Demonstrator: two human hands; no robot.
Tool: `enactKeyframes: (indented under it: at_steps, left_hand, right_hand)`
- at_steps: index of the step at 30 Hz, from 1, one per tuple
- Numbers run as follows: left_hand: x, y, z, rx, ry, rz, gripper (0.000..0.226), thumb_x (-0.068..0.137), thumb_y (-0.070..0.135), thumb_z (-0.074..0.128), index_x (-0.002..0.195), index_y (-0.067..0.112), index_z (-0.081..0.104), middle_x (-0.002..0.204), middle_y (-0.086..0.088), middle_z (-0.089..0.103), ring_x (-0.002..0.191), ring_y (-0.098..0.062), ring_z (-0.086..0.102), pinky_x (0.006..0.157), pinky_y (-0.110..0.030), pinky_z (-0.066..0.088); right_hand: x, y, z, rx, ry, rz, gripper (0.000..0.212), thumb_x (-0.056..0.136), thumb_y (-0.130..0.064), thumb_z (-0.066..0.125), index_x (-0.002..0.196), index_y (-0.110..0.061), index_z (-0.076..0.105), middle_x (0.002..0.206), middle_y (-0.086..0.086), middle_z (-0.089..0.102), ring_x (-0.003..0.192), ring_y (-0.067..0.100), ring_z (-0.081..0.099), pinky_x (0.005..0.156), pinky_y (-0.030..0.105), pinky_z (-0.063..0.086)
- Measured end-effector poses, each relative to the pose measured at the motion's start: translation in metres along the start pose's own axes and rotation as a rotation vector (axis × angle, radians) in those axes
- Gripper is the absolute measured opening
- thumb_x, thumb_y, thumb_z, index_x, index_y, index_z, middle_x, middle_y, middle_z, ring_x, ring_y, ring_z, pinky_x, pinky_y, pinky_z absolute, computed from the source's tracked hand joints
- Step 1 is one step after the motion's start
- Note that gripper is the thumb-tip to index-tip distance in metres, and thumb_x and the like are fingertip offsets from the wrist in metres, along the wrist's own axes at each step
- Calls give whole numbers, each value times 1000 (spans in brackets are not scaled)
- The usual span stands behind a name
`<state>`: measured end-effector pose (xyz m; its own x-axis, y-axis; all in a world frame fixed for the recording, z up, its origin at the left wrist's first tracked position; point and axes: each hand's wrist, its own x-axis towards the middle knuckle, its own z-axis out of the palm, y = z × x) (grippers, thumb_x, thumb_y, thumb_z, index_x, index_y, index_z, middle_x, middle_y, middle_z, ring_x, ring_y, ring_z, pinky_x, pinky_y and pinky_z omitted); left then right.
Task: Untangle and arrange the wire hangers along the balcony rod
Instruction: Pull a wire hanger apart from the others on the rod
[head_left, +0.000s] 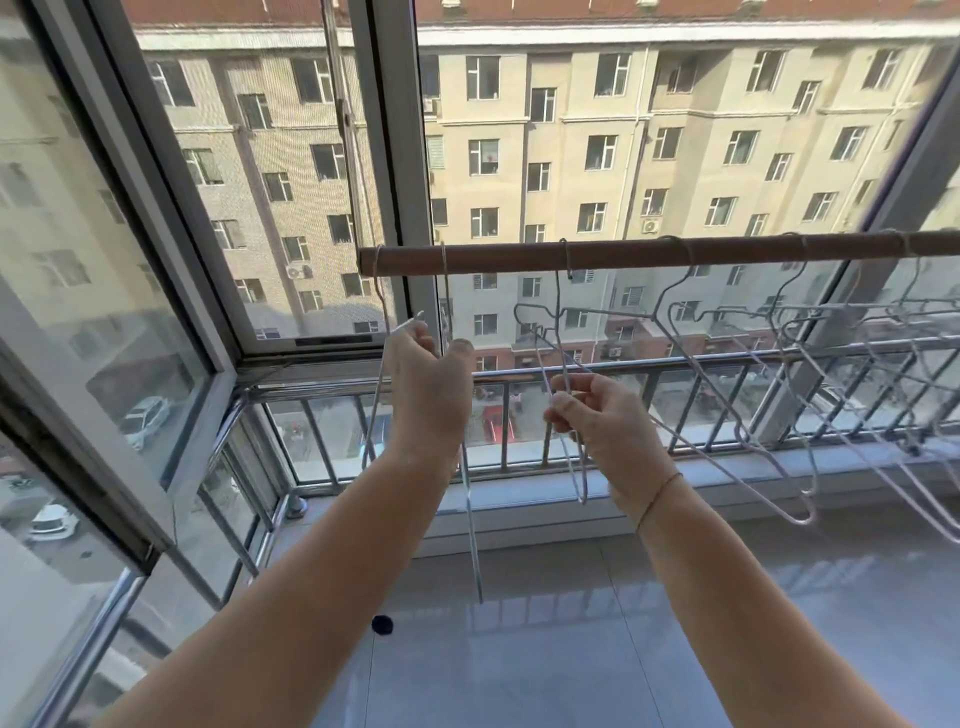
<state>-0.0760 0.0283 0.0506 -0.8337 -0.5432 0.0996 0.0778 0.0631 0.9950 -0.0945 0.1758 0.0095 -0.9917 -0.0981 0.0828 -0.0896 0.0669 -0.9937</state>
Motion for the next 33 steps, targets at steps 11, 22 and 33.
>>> enactKeyframes:
  at_steps: [11,22,33]
  left_hand:
    - [-10,13,48,141,-282,116,22,94,16,47,112,8,57,97,-3,60,83,-8,60,62,-12,43]
    - [5,-7,70,-98,-307,-287,20,95,19,47,79,10,57,70,-3,54,64,-15,48,60,-28,40]
    - [-16,-39,45,-51,-408,-375,6,89,4,57,84,8,59,69,-6,59,58,-13,53,55,-21,42]
  right_hand:
    - [28,-24,4,58,-43,-95,16,90,-1,51,101,6,60,60,4,54,40,-2,48,44,9,39]
    - [31,-10,-4,-41,-60,-58,25,89,-6,51,70,-14,63,53,2,51,39,3,43,43,15,35]
    - [-19,37,-21,-28,-23,3,21,96,-16,42,90,-18,62,80,2,61,72,12,55,63,21,45]
